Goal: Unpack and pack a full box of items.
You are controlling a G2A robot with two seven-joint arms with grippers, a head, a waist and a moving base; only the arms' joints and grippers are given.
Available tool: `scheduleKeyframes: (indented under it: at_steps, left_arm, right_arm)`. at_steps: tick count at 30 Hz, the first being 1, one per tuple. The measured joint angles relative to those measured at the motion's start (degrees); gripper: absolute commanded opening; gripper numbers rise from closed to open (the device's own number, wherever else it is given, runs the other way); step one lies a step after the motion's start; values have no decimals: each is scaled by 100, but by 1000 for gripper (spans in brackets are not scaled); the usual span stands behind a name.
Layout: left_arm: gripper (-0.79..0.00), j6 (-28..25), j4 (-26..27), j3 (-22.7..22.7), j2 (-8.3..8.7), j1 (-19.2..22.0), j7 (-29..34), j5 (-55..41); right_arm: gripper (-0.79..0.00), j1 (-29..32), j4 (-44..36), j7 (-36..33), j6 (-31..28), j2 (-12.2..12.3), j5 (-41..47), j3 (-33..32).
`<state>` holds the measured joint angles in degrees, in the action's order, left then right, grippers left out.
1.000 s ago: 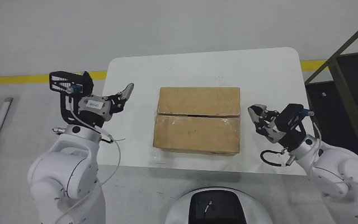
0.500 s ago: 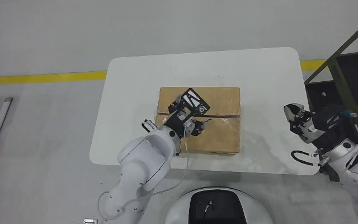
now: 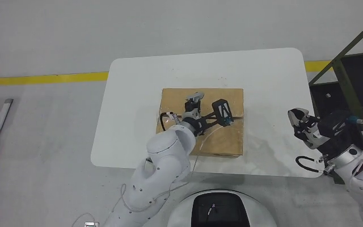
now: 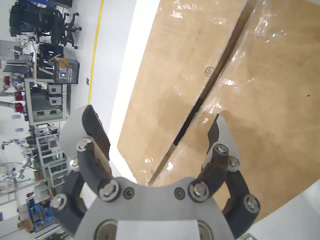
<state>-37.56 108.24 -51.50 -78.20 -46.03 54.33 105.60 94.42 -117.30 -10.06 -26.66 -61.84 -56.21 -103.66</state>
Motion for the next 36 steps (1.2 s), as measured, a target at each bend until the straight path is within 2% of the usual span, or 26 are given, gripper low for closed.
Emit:
scheduleKeyframes:
  at_steps: [7, 20, 25, 29, 36]
  left_arm:
    - [0, -157, -346, 122, -10, 183, -245, 601]
    - [0, 46, -622, -62, -21, 635, -995, 1581]
    - [0, 31, -938, -91, -67, 1032, -1335, 1739]
    - [0, 50, -1355, 71, -141, 1498, -1679, 1938]
    - [0, 334, -2656, 557, -406, 2474, -2276, 2011]
  right_arm:
    - [-785, 4, -13, -3, 29, -2, -3, 20]
    - [-785, -68, 18, -56, 46, 5, -4, -31]
    - [-785, -90, 18, -59, 62, 5, -3, -4]
    - [-785, -122, 14, -68, 61, 7, 5, -8]
    - [-785, -107, -10, -76, 63, 10, 35, -76]
